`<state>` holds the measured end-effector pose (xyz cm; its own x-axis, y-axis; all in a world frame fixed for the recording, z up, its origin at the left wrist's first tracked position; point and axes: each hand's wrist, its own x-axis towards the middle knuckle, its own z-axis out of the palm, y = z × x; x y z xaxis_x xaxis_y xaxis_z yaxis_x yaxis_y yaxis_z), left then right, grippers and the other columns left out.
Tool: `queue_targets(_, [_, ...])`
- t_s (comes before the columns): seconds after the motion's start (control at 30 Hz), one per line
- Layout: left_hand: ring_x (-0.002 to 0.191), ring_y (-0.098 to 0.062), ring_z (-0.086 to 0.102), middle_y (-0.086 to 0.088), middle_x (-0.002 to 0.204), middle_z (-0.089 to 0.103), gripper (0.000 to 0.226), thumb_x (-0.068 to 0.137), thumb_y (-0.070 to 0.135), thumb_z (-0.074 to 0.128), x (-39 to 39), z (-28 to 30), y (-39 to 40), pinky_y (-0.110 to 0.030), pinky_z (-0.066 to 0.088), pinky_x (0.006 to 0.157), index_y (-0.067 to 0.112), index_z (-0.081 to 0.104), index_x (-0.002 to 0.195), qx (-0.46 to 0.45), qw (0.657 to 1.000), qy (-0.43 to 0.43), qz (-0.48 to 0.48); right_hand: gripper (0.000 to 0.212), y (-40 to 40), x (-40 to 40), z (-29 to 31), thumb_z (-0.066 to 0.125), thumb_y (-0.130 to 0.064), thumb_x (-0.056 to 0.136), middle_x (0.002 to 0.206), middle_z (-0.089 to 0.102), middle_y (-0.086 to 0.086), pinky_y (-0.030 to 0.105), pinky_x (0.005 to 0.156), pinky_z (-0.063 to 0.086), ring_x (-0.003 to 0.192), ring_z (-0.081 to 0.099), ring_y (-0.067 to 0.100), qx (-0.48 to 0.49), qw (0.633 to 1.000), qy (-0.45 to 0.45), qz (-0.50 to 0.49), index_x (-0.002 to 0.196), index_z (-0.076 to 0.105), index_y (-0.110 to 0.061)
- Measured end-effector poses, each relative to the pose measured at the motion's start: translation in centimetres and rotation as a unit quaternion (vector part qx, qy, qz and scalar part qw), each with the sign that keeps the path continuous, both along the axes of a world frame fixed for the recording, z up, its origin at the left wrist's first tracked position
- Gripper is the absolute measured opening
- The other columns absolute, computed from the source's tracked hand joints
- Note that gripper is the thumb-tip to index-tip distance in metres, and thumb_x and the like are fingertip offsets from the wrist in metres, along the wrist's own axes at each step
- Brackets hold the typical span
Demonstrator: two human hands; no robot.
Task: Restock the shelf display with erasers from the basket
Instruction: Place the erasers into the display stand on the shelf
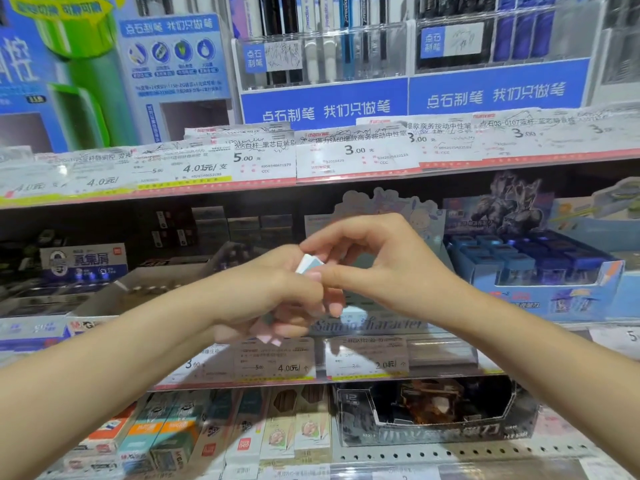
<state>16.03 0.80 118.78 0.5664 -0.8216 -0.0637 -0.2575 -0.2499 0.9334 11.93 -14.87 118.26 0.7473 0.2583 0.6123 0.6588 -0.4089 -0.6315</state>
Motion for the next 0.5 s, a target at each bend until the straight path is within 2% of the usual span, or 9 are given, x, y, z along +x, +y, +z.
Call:
queue_targets(0.03, [0.031,-0.008,0.027,0.001,0.039,0.038,0.016,0.055,0.001,0.048,0.0,0.0,0.0,-0.017,0.023,0.039,-0.003,0.053,0.070,-0.024,0.998,0.053,-0.013,0.015,-0.2,0.1,0.0,0.073,-0.009,0.073,0.075,0.071,0.007,0.028,0.065,0.053,0.065,0.067,0.023,0.005,1.000,0.012,0.002,0.088,0.070,-0.007])
queue_targets(0.1, [0.037,-0.010,0.036,-0.013,0.057,0.053,0.015,0.057,0.002,0.045,0.5,-0.2,0.0,-0.020,0.031,0.038,0.003,0.053,0.070,-0.091,0.979,0.178,-0.022,0.010,-0.7,0.4,-0.2,0.072,-0.006,0.074,0.076,0.073,0.011,0.030,0.069,0.054,0.067,0.066,0.019,0.014,0.999,0.041,0.001,0.084,0.071,-0.007])
queue_targets(0.17, [0.041,-0.013,0.039,-0.018,0.069,0.054,0.014,0.064,0.009,0.050,0.8,-0.4,0.1,-0.020,0.035,0.040,0.005,0.052,0.076,-0.117,0.963,0.241,-0.014,0.009,-1.0,0.7,-0.4,0.071,-0.004,0.074,0.076,0.071,0.008,0.025,0.068,0.053,0.067,0.064,0.012,0.030,0.996,0.079,0.009,0.080,0.069,-0.011])
queue_targets(0.23, [0.039,-0.012,0.038,-0.016,0.067,0.054,0.018,0.072,0.018,0.052,1.1,-0.9,0.2,-0.019,0.036,0.037,0.005,0.051,0.085,-0.099,0.969,0.228,0.009,0.010,-1.4,0.9,-0.6,0.070,-0.004,0.075,0.076,0.068,0.006,0.019,0.067,0.052,0.069,0.064,0.011,0.054,0.993,0.100,0.007,0.077,0.066,-0.013])
queue_targets(0.33, [0.032,-0.008,0.032,-0.014,0.058,0.051,0.032,0.078,0.031,0.049,0.8,-1.5,0.6,-0.016,0.027,0.034,0.001,0.056,0.088,-0.086,0.977,0.189,0.050,0.012,-2.4,1.3,-0.8,0.069,-0.007,0.075,0.076,0.068,0.003,0.017,0.068,0.052,0.072,0.064,0.010,0.106,0.989,0.097,-0.035,0.076,0.064,-0.017])
queue_targets(0.43, [0.036,-0.009,0.024,-0.014,0.054,0.033,0.020,0.080,0.026,0.064,0.6,-1.7,1.0,-0.018,0.017,0.039,0.009,0.057,0.072,-0.075,0.987,0.054,0.128,0.014,-3.4,1.5,-1.0,0.071,-0.009,0.073,0.074,0.066,0.001,0.016,0.068,0.051,0.070,0.063,0.008,0.136,0.984,0.098,-0.053,0.074,0.065,-0.021])
queue_targets(0.5, [0.038,-0.010,0.023,-0.006,0.046,0.027,0.022,0.083,0.021,0.062,0.7,-1.8,1.1,-0.018,0.015,0.042,0.011,0.056,0.065,-0.084,0.978,-0.027,0.191,0.014,-3.7,1.5,-1.3,0.071,-0.010,0.073,0.074,0.066,-0.001,0.019,0.068,0.050,0.068,0.062,0.008,0.118,0.985,0.108,-0.059,0.074,0.064,-0.023])
